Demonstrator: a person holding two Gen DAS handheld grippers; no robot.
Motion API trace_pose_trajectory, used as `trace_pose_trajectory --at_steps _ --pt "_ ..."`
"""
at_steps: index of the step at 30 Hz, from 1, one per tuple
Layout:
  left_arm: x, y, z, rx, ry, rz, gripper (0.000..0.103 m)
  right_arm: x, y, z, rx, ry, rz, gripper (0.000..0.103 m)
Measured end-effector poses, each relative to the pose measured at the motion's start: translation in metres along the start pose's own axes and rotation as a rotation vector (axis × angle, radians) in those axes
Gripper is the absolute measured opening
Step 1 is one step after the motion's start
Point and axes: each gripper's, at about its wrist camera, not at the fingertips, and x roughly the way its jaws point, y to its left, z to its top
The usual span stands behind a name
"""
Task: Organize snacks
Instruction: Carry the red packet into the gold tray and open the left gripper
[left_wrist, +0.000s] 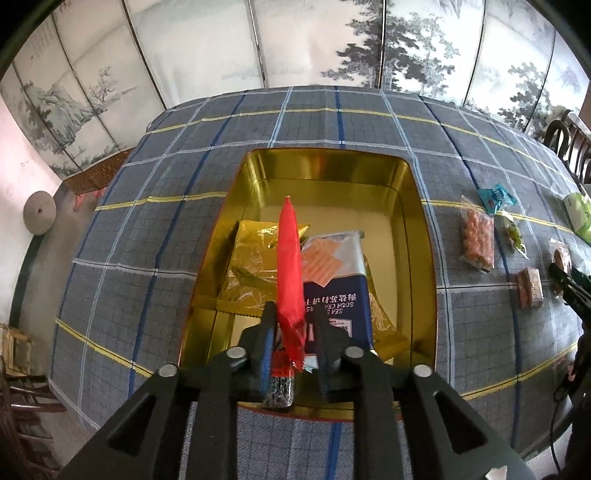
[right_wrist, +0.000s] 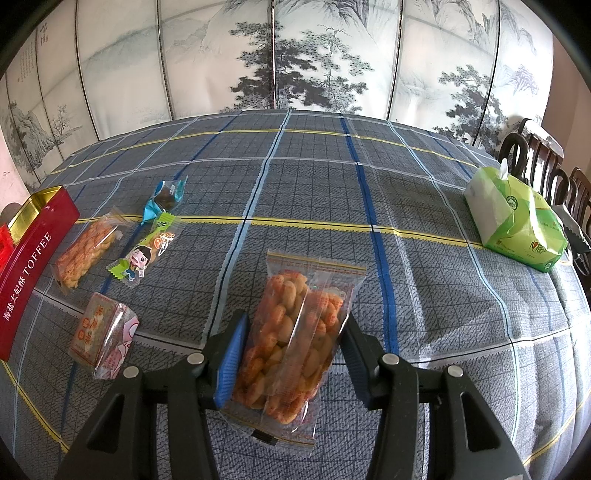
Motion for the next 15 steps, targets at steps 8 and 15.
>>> trace_pose_trajectory --at_steps 8,15 --pt "-0.012 0.002 -0.001 -0.002 -0.028 -0.002 0.032 0.000 -0.001 0.000 -0.001 0.000 0.000 0.051" --pt "-0.022 0.004 -0.007 -0.009 -0.035 -0.004 0.039 0.000 -0.001 0.000 -0.001 0.000 -0.001 0.051"
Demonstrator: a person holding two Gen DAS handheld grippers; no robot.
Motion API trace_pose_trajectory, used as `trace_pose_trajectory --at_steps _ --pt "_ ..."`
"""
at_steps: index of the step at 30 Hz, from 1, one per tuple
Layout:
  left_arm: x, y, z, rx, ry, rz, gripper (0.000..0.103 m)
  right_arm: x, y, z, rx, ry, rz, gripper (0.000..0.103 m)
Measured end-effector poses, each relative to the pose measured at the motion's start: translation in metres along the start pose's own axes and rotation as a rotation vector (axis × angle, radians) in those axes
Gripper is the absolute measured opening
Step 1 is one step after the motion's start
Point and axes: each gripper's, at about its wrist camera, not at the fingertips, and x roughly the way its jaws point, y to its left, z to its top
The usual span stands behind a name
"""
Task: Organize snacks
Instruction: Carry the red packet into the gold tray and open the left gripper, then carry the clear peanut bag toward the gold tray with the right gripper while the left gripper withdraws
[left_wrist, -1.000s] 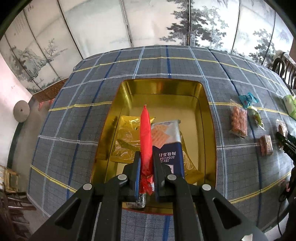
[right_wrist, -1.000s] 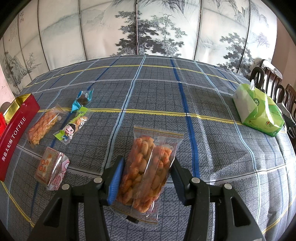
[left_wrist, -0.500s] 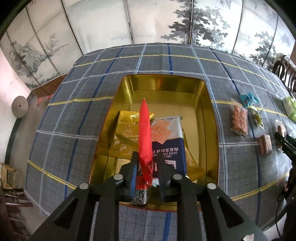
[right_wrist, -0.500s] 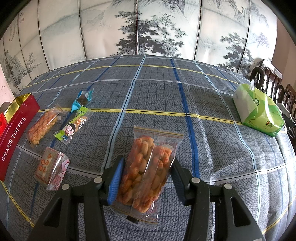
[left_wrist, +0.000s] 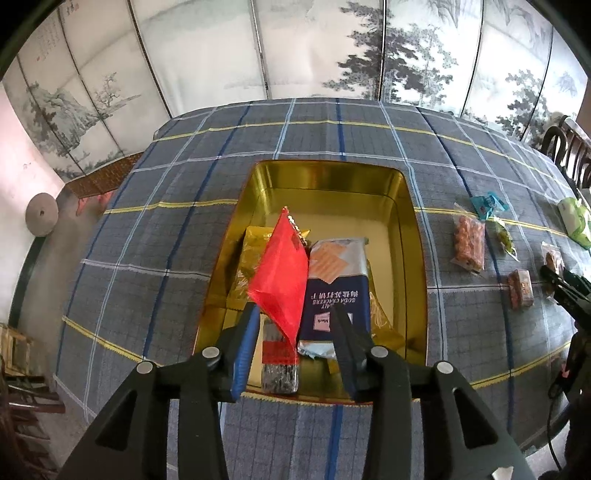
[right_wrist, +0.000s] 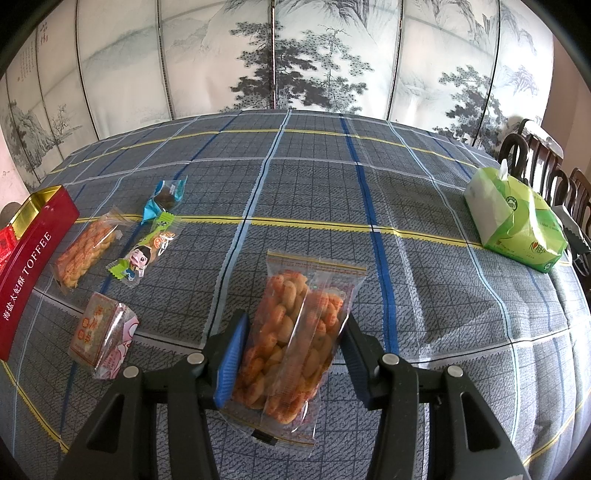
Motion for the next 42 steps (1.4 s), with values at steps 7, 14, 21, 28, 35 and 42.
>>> trace_pose_trajectory --at_steps 7,14,21,28,35,42 --pt "-0.008 0.002 -0.009 -0.014 -0.009 0.002 0.051 0.000 0.000 0.000 0.000 0.000 0.000 0.051" --pt "-0.012 0.005 -0.018 -0.055 -0.010 0.006 0.059 0.000 0.000 0.000 -0.001 0.000 0.000 0.049" --pt "-0.014 0.004 -0.024 -0.073 -0.015 0.012 0.070 0.001 -0.001 0.001 0.005 -0.001 -0.003 0.047" --pt "-0.011 0.004 -0.028 -0.074 -0.004 0.013 0.082 -0.001 -0.001 0.002 0.027 0.013 -0.023 0.046" --pt "-0.010 0.011 -0.033 -0.081 -0.008 0.031 0.088 -0.010 0.007 0.009 0.051 0.003 -0.031 0.039" --pt "-0.007 0.020 -0.038 -0.095 -0.005 0.038 0.088 -0.022 0.024 0.021 0.019 -0.023 -0.033 0.039"
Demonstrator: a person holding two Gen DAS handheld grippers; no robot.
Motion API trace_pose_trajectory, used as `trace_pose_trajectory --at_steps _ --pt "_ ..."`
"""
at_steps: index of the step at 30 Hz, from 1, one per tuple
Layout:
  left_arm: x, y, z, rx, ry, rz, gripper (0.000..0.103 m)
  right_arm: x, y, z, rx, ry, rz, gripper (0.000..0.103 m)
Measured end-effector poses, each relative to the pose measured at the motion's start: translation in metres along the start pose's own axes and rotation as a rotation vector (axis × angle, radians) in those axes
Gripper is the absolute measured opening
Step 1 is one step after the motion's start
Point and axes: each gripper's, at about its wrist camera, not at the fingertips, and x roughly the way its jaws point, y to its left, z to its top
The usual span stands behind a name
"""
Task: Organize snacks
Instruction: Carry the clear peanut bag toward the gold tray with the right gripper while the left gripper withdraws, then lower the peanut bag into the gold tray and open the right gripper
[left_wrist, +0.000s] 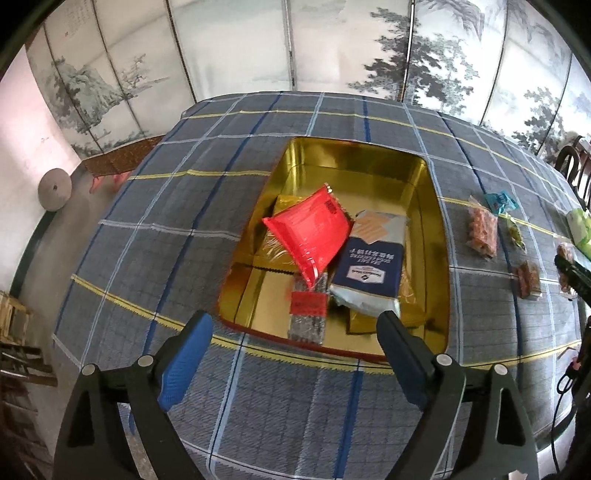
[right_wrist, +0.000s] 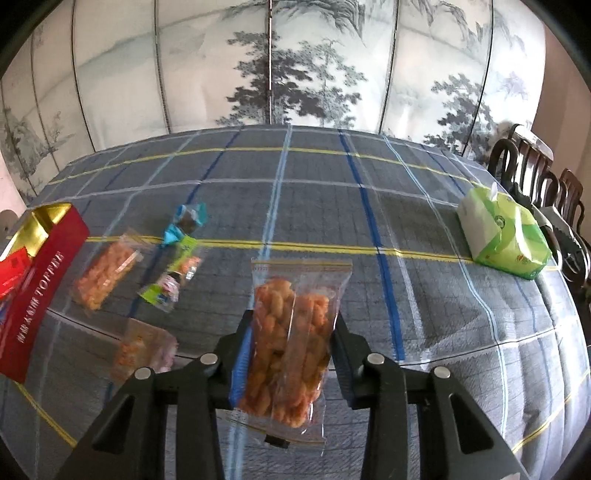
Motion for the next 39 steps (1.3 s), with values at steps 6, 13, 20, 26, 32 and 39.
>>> trace_pose_trajectory --at_steps 6,13,20,26,32,39 --pt "0.000 0.010 -0.004 -0.023 0.001 -0.002 0.088 -0.019 0.026 0.011 -0.036 -0.031 0.053 0.039" --pt "-0.007 0.023 -0.007 -0.047 -0.016 0.020 0.089 -0.044 0.089 0.012 -0.104 -0.055 0.169 0.039" --pt "-0.009 0.040 -0.016 -0.084 -0.002 0.029 0.090 -0.060 0.157 0.009 -0.163 -0.046 0.311 0.039" --pt "-0.012 0.057 -0.023 -0.116 0.008 0.051 0.090 -0.065 0.203 0.007 -0.220 -0.037 0.383 0.039" --pt "-0.015 0.072 -0.028 -0.142 0.011 0.071 0.090 -0.063 0.236 0.002 -0.261 -0.020 0.421 0.039" --pt "-0.014 0.083 -0.030 -0.168 0.022 0.086 0.090 -0.060 0.263 -0.001 -0.297 0.002 0.438 0.039"
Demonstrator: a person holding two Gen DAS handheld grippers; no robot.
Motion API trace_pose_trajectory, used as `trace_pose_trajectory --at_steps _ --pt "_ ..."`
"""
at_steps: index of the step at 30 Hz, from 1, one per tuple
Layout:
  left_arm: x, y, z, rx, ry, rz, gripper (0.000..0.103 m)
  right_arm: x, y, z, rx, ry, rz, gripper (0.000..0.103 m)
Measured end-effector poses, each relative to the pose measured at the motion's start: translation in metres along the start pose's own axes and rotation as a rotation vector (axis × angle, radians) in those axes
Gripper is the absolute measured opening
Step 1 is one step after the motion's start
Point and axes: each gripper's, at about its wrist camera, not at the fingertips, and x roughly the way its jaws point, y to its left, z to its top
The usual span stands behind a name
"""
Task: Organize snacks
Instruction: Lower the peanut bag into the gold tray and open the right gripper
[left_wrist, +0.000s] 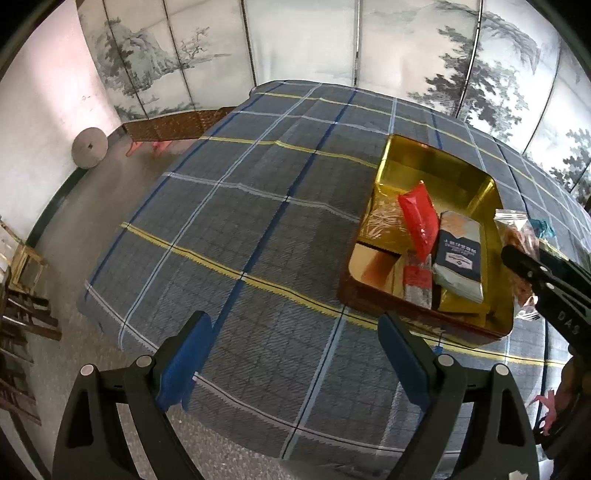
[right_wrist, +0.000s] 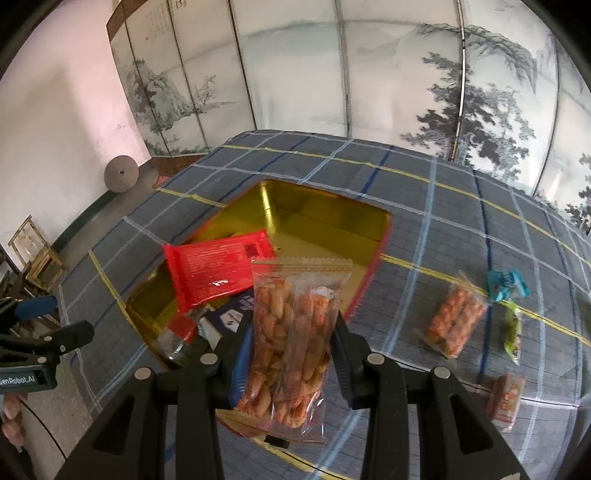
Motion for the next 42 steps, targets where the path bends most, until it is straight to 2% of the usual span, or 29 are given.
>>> trace_pose_trajectory --at_steps 14,24,42 --pt "0.001 0.009 -0.001 -0.017 0.004 0.029 0.090 0.026 0.022 0.003 -0.036 0.046 0.015 0.039" --pt "0.003 0.009 0.000 -0.013 0.010 0.032 0.090 0.039 0.026 0.003 -0.048 0.067 -0.012 0.039" --pt "0.003 -0.005 -0.001 0.013 0.016 0.019 0.090 0.041 0.029 0.000 -0.048 0.075 -0.007 0.042"
